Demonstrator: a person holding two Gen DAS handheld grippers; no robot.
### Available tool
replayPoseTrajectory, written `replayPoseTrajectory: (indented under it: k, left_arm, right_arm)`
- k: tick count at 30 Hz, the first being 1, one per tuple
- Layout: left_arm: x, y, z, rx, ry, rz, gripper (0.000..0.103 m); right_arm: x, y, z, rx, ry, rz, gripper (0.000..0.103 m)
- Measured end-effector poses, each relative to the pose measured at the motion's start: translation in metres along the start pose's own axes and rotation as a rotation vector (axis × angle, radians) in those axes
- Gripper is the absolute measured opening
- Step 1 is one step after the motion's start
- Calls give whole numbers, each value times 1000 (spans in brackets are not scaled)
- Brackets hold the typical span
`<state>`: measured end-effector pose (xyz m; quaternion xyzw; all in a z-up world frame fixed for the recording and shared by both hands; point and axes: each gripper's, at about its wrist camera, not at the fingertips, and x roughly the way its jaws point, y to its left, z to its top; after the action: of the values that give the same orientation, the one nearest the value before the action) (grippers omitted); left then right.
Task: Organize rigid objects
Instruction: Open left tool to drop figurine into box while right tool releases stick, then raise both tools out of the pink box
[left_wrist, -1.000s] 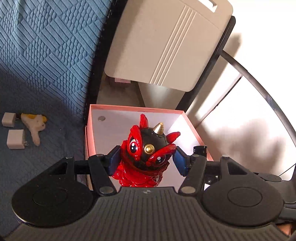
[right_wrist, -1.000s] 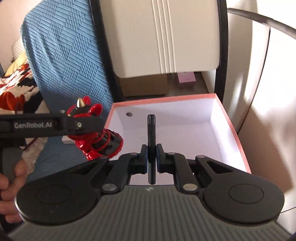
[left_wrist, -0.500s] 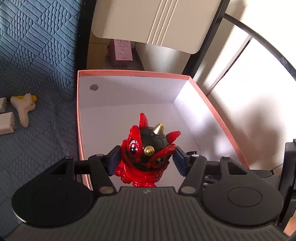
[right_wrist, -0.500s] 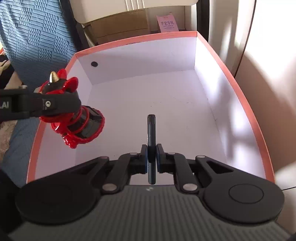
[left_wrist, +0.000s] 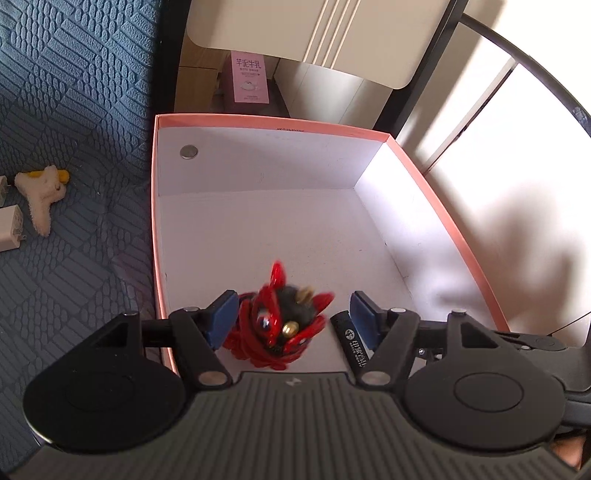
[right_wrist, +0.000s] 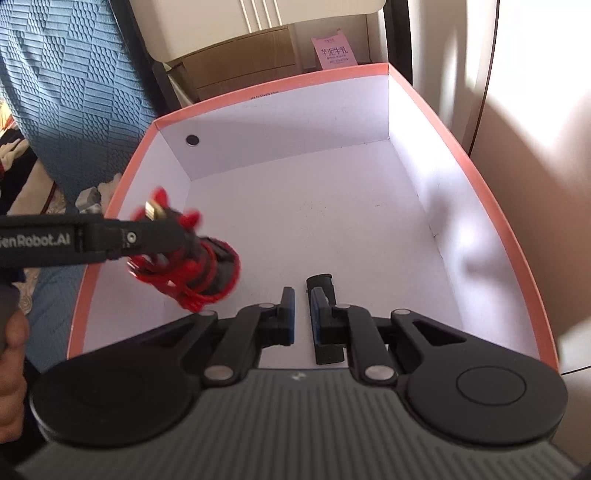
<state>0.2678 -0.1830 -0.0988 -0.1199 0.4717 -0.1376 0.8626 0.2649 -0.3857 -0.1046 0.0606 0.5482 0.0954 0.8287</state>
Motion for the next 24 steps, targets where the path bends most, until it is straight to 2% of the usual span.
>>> replayPoseTrajectory:
  k: [4,8,13,21,24]
  left_arm:
    - [-3,2,0,-3,0,2,73]
    - [-22,1,2,3,-52,-17,73]
    - [-62,-9,10,67,-144,3,73]
    - [-137,-7,23,81,-297,-19,73]
    - [-164,-6,23,104,-349,-4,73]
  right_arm:
    - [-10,0,5,5,-27,-2,13]
    - [-24,3,10,-5,-56,-7,13]
    - [-51,11,19,-24,-127,8,13]
    - [-94,39,31,-68,-239,24,13]
    - [-108,50,35,-77,-276,31,13]
